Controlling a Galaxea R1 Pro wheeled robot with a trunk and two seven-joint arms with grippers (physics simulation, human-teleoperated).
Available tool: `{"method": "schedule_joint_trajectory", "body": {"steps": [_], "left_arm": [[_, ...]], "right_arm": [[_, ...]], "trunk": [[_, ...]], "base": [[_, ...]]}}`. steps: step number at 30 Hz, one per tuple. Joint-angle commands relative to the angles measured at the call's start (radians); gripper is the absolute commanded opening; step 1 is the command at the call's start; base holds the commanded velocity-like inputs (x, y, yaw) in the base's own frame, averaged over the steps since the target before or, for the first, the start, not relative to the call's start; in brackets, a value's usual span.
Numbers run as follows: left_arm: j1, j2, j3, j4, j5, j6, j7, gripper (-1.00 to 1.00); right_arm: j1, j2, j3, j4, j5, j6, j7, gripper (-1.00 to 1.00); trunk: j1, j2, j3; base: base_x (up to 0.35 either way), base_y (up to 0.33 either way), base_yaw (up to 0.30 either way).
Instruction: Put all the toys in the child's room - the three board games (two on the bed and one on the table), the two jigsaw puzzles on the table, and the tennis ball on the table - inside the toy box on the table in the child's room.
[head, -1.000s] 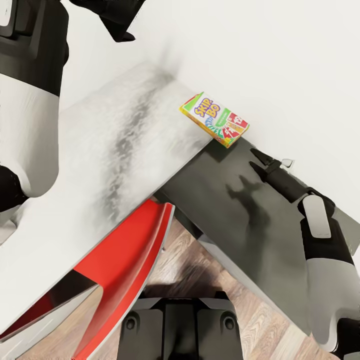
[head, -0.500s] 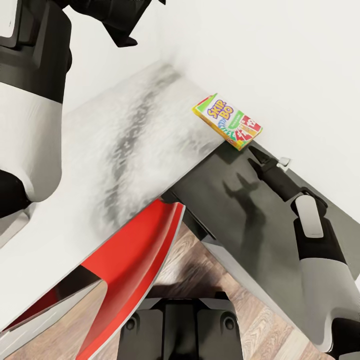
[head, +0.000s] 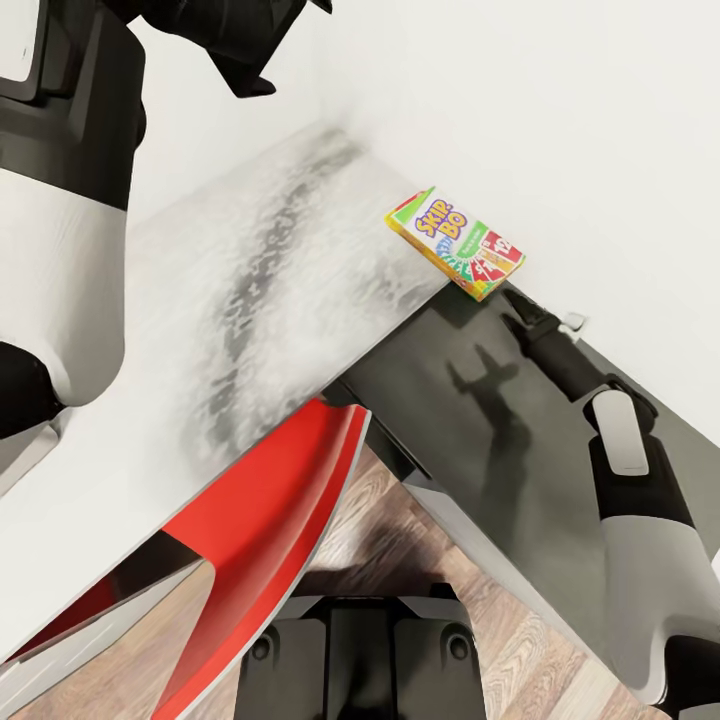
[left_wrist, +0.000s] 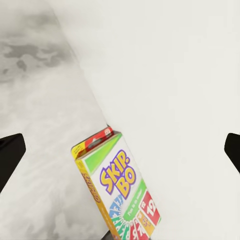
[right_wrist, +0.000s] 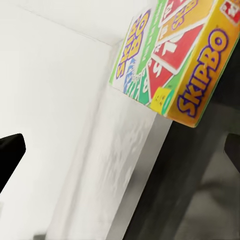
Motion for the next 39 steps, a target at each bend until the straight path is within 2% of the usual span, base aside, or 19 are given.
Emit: {"method": "schedule_joint_trajectory", "body": {"steps": [1,11,18,30,39], "left_arm": [[0.0,0.0,0.0,0.0,0.006,0.002,0.008,1.0],[0.003,0.0,-0.002,-0.001,0.006,0.003,0.008,1.0],[0.004,0.0,-0.003,-0.001,0.006,0.004,0.008,1.0],[0.005,0.0,-0.004,-0.001,0.005,0.005,0.008,1.0],[0.005,0.0,-0.005,-0.002,0.005,0.006,0.008,1.0]], "right_arm": [[-0.001,-0.001,-0.002,0.0,-0.007,-0.001,0.001,1.0],[-0.003,-0.015,-0.005,0.012,-0.011,-0.063,0.02,1.0],[-0.019,-0.028,-0.006,0.059,-0.013,-0.09,0.063,1.0],[-0.049,-0.038,-0.006,0.121,-0.005,-0.092,0.087,1.0],[-0.052,-0.046,-0.01,0.134,-0.003,-0.092,0.064,1.0]], "trunk": [[0.001,-0.002,-0.001],[0.001,-0.002,-0.001],[0.001,-0.002,-0.001],[0.001,-0.002,-0.001],[0.001,-0.002,-0.001]], "base": [[0.0,0.0,0.004],[0.0,0.0,0.002],[0.0,0.0,0.0],[0.0,0.0,0.0],[0.0,0.0,0.0]]}}
